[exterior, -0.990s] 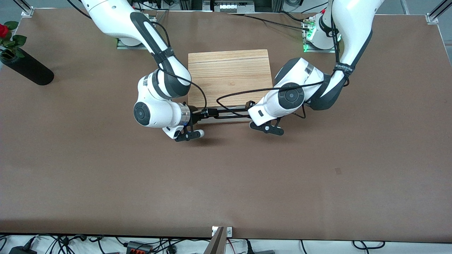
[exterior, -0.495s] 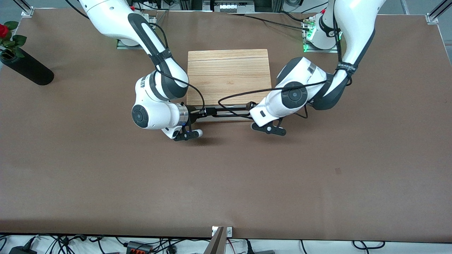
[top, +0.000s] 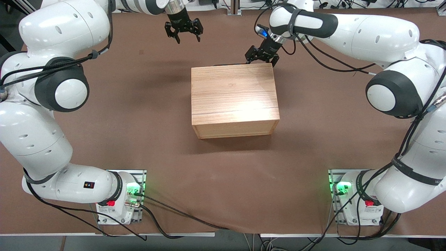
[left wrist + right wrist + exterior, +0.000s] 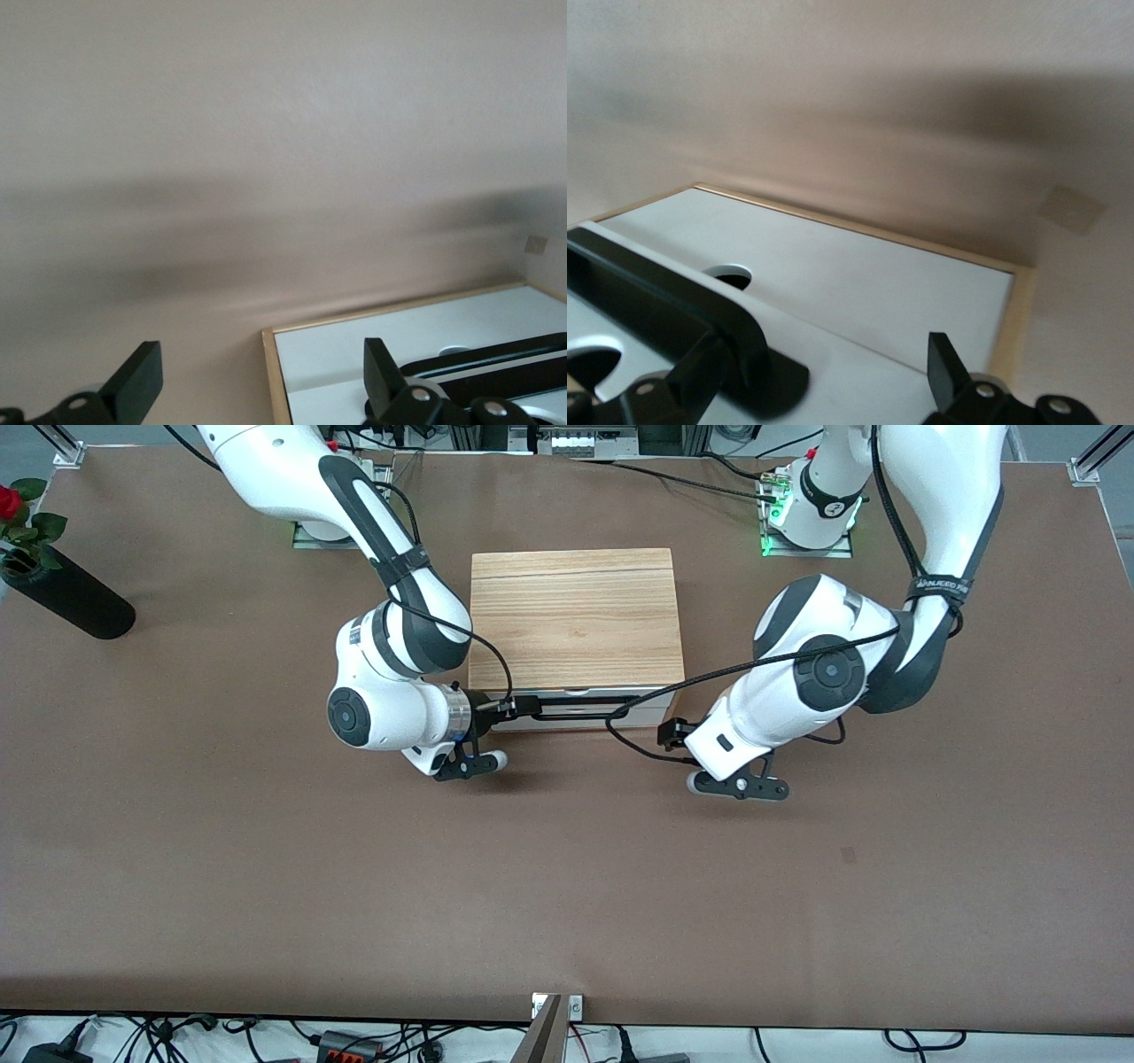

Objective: Close drawer with both arms simultaneously

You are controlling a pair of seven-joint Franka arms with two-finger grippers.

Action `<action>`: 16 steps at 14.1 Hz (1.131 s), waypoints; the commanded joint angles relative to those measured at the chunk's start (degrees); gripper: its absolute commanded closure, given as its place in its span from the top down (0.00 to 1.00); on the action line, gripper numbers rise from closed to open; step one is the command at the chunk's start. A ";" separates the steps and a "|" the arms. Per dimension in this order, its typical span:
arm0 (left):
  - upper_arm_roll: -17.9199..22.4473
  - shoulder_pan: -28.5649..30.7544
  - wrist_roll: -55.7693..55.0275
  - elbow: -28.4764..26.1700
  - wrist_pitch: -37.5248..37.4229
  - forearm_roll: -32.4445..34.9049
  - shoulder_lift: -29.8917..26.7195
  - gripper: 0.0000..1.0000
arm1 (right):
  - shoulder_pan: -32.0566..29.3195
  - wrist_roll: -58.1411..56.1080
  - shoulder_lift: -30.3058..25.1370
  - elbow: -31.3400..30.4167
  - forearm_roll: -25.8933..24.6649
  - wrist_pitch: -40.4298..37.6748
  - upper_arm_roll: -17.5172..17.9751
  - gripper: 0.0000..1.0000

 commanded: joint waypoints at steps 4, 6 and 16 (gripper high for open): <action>2.31 1.19 -0.35 0.04 -6.75 0.32 -5.88 1.00 | -0.47 0.24 -8.03 2.41 -12.22 -11.68 -7.11 1.00; 2.48 2.95 -0.09 0.13 -8.52 0.32 -8.86 1.00 | -0.38 -0.28 -8.48 8.02 -19.50 -22.31 -10.89 1.00; 8.29 7.43 0.44 7.96 -29.09 2.16 -17.04 1.00 | -1.16 -0.37 -19.10 16.49 -38.79 -39.49 -20.93 1.00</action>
